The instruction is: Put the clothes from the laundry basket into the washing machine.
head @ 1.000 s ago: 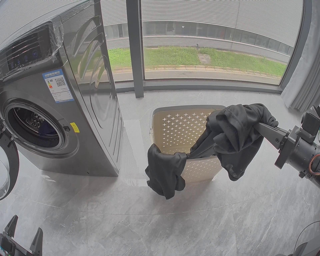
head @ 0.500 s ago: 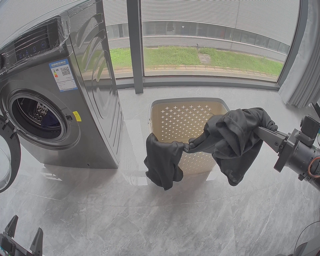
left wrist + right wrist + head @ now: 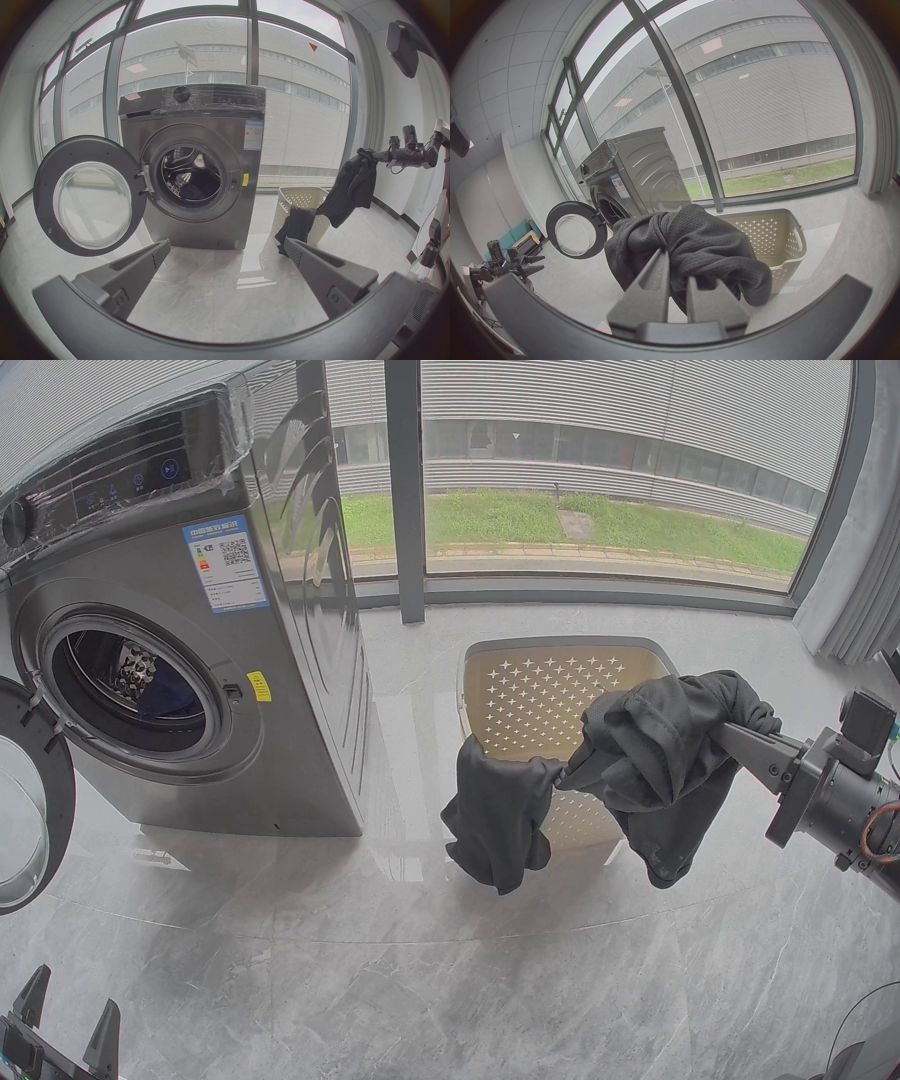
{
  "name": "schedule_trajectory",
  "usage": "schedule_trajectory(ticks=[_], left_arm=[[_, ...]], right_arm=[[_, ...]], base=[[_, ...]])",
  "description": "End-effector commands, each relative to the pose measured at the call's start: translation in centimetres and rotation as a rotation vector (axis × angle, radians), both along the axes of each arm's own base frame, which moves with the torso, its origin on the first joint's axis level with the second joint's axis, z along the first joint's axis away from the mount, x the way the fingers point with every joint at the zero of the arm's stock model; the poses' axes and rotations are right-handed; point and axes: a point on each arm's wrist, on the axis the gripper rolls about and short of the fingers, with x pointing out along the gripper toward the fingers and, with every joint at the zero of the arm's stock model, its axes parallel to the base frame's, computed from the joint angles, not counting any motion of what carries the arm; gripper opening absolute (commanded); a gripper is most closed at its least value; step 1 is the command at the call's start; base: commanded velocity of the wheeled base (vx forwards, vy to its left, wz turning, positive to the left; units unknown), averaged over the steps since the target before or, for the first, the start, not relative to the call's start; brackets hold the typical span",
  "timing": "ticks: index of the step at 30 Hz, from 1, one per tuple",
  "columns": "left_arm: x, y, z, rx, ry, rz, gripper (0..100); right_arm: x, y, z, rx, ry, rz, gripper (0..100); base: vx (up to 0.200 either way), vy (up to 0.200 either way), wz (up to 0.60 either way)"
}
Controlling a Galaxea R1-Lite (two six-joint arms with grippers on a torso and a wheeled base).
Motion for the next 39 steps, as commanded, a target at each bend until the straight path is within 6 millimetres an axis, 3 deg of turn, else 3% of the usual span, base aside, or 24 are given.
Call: schedule_trajectory(ticks=[1, 39], left_arm=[[0.00, 0.00, -0.48, -0.001, 0.000, 0.000, 100], [0.00, 0.01, -0.48, -0.006, 0.000, 0.003, 100]], right_arm=[[0.22, -0.03, -0.08, -0.002, 0.003, -0.008, 0], [1.02, 0.31, -0.09, 0.003, 0.009, -0.014, 0]], base=[[0.000, 0.200, 0.00], [0.000, 0.189, 0.00]])
